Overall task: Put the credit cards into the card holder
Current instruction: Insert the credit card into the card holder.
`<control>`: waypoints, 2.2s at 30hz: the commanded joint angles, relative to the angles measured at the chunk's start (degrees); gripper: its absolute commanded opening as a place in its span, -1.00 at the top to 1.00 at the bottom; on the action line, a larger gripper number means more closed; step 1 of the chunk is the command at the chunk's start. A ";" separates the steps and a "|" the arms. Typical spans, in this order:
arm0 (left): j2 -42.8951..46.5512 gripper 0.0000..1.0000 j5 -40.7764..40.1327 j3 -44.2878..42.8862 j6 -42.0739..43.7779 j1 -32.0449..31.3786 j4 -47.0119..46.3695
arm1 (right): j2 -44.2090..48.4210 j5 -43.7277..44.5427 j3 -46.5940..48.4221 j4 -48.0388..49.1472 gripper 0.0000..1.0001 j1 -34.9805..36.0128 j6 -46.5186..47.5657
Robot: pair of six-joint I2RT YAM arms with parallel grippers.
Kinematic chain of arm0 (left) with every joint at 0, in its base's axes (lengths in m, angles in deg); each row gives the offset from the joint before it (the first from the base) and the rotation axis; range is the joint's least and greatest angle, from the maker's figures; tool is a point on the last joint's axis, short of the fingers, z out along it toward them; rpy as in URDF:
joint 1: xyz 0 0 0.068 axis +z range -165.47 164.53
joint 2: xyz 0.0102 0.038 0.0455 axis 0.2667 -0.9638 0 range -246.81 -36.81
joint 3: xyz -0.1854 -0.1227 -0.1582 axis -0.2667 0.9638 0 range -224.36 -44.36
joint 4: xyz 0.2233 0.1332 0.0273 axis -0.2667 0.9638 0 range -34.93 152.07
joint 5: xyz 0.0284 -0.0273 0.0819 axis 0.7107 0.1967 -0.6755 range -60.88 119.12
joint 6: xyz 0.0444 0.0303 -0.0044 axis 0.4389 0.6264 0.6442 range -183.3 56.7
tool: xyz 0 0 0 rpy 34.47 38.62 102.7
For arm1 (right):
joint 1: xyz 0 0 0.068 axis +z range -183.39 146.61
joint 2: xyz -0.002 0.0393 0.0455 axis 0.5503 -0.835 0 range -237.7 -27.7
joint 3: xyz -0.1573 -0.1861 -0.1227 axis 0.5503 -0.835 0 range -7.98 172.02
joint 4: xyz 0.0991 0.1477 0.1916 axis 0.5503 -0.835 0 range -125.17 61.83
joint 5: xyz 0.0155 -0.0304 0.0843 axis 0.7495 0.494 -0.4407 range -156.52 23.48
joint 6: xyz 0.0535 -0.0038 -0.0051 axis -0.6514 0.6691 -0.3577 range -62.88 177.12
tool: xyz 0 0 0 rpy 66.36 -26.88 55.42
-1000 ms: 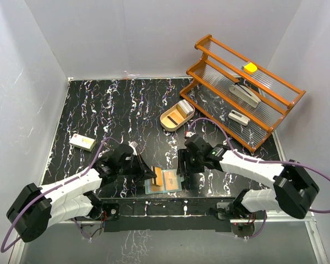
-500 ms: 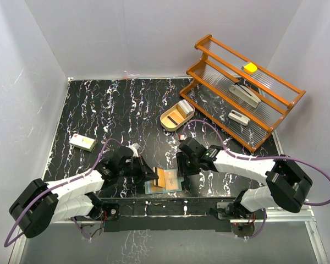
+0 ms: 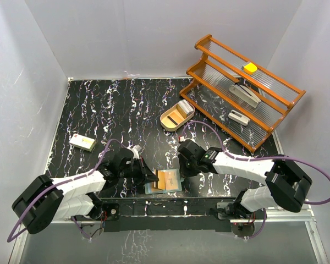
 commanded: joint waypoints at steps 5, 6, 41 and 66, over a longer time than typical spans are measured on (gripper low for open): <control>-0.14 1.00 1.29 3.60 -0.61 -0.19 -4.79 | 0.74 1.43 -1.40 3.28 0.74 0.70 -1.73; -0.27 1.00 1.43 3.92 -0.77 -0.20 -5.41 | 0.72 1.43 -1.38 3.29 0.75 0.72 -1.76; -3.02 1.00 0.76 4.52 2.51 -0.25 -6.09 | 0.17 2.51 -2.50 3.28 0.82 1.86 -2.57; -7.06 1.00 0.91 4.72 2.46 -0.20 -11.89 | 1.25 1.70 -4.35 4.61 0.84 2.44 -4.50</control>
